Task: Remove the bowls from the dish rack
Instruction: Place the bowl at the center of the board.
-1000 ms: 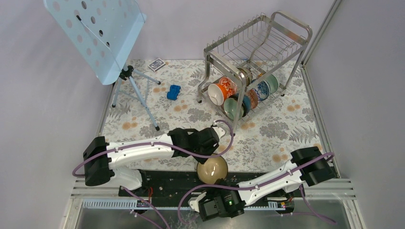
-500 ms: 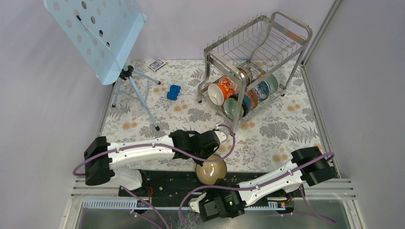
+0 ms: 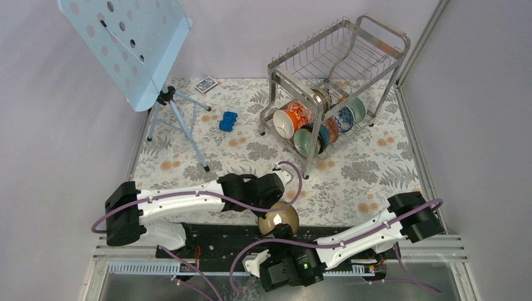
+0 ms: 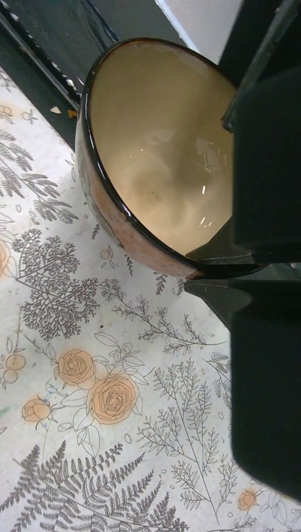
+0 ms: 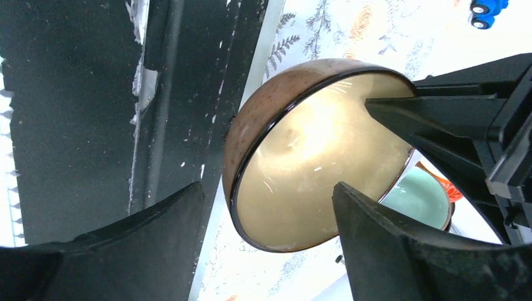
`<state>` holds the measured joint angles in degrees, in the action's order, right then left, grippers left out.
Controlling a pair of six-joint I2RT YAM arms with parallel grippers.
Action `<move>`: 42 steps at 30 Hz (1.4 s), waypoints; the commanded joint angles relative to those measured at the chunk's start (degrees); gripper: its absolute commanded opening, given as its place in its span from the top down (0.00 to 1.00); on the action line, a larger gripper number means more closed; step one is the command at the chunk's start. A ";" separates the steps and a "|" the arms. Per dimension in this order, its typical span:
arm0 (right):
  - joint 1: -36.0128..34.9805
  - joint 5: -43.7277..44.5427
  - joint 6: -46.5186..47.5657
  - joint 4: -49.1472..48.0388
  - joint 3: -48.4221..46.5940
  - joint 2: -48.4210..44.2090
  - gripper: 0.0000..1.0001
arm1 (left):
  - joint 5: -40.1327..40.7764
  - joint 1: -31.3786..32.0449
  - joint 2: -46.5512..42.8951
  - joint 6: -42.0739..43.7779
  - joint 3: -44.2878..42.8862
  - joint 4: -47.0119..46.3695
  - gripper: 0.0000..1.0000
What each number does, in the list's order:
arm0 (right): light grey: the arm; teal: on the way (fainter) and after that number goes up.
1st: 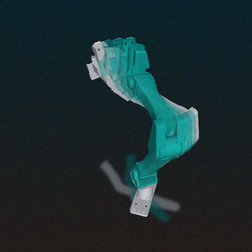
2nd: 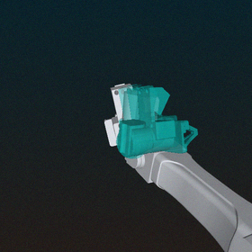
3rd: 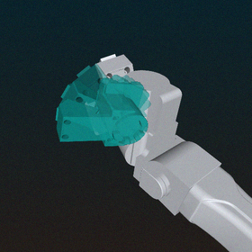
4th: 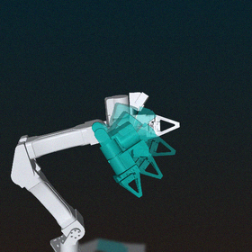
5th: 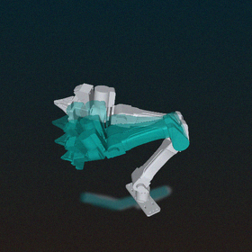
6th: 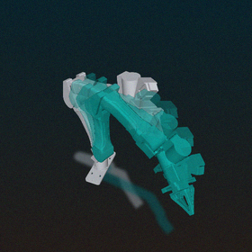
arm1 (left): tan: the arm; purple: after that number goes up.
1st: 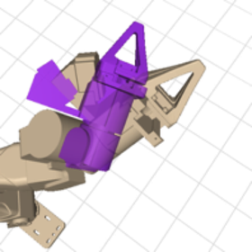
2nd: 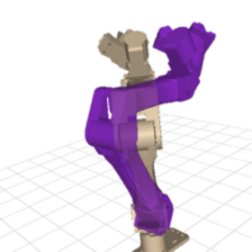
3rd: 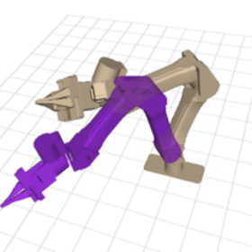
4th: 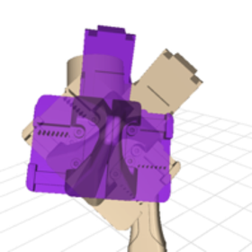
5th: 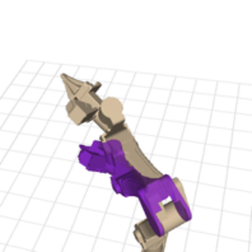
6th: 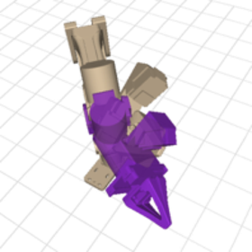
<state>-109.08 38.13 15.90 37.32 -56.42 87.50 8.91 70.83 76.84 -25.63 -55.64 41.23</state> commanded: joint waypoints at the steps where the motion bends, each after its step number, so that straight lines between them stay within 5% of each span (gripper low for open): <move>1: -0.23 1.47 -2.87 -1.00 -3.35 -2.94 0.13 | 3.55 -0.20 -4.78 -4.00 -0.95 -5.93 1.00; 7: -0.18 -0.02 -5.59 1.42 -9.14 -6.32 0.01 | 7.04 -2.52 -7.14 -6.97 -0.45 -5.85 1.00; 13: -0.20 2.22 -9.79 4.94 -14.44 -5.74 0.00 | 8.08 -5.93 -9.55 -9.80 0.72 -6.53 1.00; 23: 1.12 13.26 -23.20 -7.25 -18.20 -11.47 0.00 | 10.38 -12.47 -14.49 -15.78 5.02 -6.02 1.00; 31: 14.49 1.40 -36.10 -17.91 -15.56 -15.15 0.00 | 13.62 -15.64 -17.14 -22.38 7.96 -4.40 1.00; 35: 15.34 6.28 -37.93 -26.34 -10.34 -15.92 0.00 | 17.02 -15.79 -19.23 -29.09 9.24 0.06 1.00; 42: 15.55 11.54 -44.52 -27.34 -2.47 -17.08 0.00 | 19.69 -19.97 -23.40 -37.76 13.66 6.02 1.00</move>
<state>-93.58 45.60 -22.59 13.30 -62.04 72.25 24.97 54.50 56.80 -56.07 -43.46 47.70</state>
